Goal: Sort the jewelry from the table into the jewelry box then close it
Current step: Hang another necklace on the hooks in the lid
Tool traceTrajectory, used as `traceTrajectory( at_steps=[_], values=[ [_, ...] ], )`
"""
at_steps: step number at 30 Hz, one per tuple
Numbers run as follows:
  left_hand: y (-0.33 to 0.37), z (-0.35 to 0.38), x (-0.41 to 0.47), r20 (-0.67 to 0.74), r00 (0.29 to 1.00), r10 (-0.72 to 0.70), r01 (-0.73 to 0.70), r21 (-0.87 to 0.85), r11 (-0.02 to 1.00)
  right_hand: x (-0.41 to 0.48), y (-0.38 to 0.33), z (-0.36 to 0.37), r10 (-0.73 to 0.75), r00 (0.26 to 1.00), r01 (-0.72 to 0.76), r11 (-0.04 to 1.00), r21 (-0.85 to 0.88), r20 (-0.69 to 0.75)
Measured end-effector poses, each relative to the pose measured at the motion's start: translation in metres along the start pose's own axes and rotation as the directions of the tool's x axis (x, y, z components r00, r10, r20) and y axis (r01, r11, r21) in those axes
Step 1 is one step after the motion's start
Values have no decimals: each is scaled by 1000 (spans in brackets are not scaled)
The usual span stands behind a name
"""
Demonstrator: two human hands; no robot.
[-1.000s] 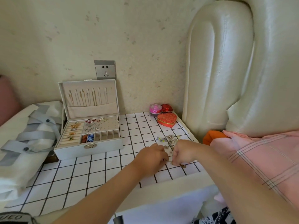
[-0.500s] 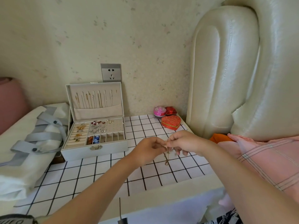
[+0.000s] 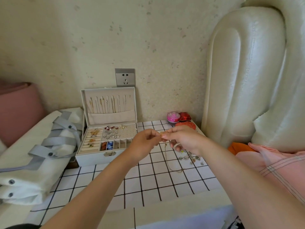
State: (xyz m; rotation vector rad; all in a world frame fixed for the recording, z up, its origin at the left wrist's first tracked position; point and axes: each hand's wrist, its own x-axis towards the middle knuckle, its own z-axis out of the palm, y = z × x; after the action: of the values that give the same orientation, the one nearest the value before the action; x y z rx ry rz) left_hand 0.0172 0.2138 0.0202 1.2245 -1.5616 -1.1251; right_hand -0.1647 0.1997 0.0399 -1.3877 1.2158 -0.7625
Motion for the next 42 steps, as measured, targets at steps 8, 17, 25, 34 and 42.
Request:
traceTrajectory(
  at_steps=[8,17,25,34,42],
  values=[
    [-2,-31,2,28,997,-66,69,-91,993,25,-17,29,-10,1000,12,997,79,-18],
    [-2,-61,3,-24,994,-108,108,-22,994,45,-26,57,-3,993,-23,976,216,117],
    [7,-82,-3,-29,976,-218,214,-84,973,46,-31,74,14,989,-67,932,357,150],
    [11,-77,-8,-9,968,-252,220,-461,860,41,-35,83,-58,983,-13,924,382,174],
    [13,-101,-7,166,942,-293,326,-233,916,43,-33,74,-5,994,-42,901,431,109]
  ],
)
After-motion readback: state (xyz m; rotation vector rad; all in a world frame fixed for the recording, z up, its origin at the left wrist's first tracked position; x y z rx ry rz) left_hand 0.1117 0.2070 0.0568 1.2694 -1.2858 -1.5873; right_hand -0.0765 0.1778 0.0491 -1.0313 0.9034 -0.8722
